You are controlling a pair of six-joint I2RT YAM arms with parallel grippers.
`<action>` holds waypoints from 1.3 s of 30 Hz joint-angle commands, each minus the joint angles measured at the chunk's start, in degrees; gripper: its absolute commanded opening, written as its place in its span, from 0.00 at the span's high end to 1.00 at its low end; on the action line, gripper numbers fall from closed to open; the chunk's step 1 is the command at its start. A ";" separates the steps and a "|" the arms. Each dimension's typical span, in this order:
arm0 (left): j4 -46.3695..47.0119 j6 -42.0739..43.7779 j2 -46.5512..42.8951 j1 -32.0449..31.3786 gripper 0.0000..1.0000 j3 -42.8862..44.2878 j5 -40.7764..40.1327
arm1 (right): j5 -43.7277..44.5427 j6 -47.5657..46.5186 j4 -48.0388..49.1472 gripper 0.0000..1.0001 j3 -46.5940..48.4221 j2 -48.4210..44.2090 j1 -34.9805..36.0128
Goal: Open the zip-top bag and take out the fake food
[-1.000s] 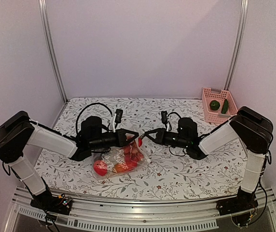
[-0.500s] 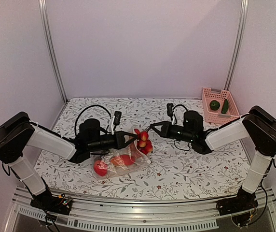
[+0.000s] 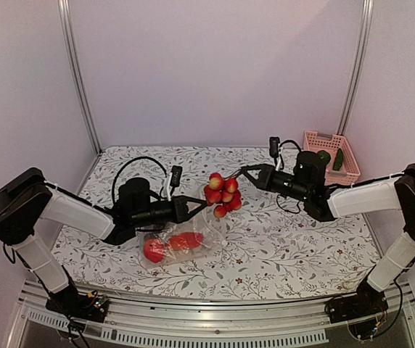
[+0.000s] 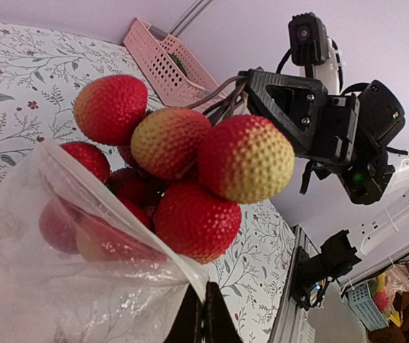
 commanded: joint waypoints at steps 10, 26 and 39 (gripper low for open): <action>0.04 0.32 0.74 0.90 1.00 -0.31 0.77 | -1.70 -7.95 -10.59 1.00 0.78 -12.00 -15.33; 0.02 0.31 2.57 1.24 1.00 1.19 1.99 | 14.51 -20.06 -18.69 1.00 13.79 -11.20 -37.69; 0.23 0.07 3.07 1.88 1.00 1.12 2.50 | 13.17 -19.44 -21.93 1.00 20.52 1.90 -44.17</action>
